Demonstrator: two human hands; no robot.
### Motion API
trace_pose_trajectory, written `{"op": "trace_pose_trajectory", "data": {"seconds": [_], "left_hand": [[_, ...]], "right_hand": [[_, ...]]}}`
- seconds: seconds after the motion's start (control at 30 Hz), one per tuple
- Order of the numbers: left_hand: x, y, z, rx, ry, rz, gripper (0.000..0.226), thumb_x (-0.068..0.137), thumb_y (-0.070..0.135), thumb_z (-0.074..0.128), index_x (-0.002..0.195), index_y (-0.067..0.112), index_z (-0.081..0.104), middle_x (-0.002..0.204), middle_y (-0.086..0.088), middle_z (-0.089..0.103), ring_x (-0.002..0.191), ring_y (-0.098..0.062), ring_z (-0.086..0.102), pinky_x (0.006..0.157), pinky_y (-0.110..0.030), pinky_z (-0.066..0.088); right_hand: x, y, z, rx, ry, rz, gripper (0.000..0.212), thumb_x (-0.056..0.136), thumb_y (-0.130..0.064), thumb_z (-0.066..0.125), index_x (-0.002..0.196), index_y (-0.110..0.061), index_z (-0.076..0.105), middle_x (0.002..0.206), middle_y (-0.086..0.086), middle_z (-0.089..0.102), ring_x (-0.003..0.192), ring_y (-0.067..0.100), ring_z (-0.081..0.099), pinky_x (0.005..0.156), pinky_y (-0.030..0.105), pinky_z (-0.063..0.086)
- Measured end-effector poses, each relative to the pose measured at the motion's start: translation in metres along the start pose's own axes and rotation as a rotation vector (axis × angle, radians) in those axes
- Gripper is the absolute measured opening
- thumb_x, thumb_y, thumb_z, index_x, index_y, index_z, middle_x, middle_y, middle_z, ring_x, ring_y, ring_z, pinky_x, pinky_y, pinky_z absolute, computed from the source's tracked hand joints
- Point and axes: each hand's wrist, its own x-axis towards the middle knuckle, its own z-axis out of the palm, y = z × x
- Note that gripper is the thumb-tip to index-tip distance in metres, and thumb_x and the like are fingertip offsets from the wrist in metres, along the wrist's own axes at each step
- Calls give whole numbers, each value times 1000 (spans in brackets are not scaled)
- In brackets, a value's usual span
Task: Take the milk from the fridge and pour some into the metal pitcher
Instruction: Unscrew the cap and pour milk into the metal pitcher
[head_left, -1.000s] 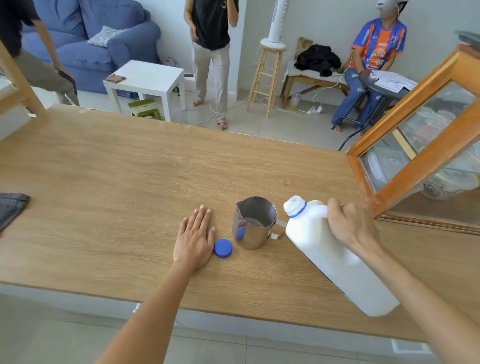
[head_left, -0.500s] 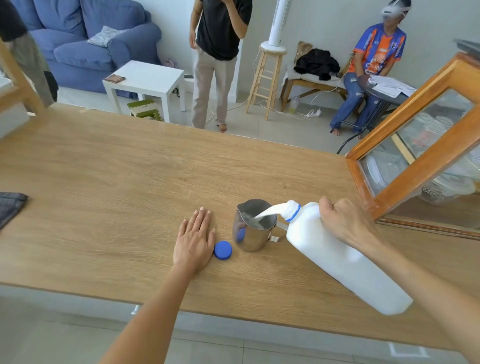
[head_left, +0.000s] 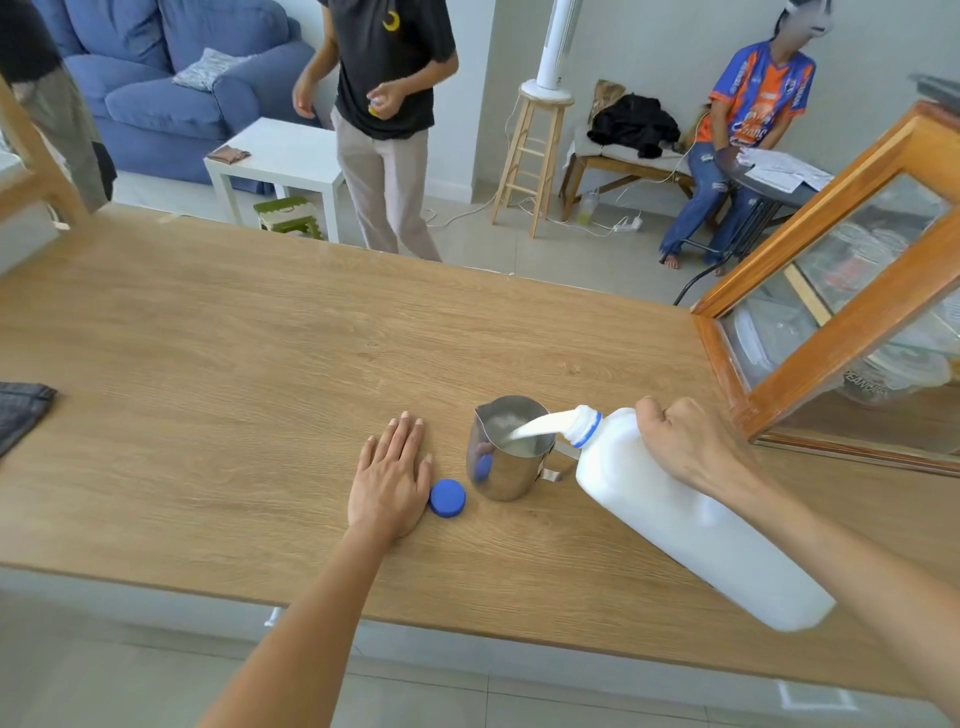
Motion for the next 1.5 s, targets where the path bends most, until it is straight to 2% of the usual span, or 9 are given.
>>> {"op": "trace_pose_trajectory", "data": {"seconds": [0.23, 1.5], "left_hand": [[0, 1, -1, 38, -26, 6, 61, 98, 43, 10, 154, 21, 0, 162, 5, -5, 149, -10, -6, 123, -35, 0], [0, 0, 1, 31, -12, 4, 59, 101, 41, 16, 154, 21, 2, 162, 4, -3, 149, -10, -5, 123, -35, 0]], "right_hand": [[0, -1, -1, -10, -14, 13, 54, 93, -34, 29, 46, -9, 33, 49, 6, 38, 49, 22, 38, 51, 30, 29], [5, -5, -4, -82, -51, -4, 49, 92, -35, 27, 50, -10, 34, 51, 5, 39, 49, 21, 38, 50, 29, 28]]}}
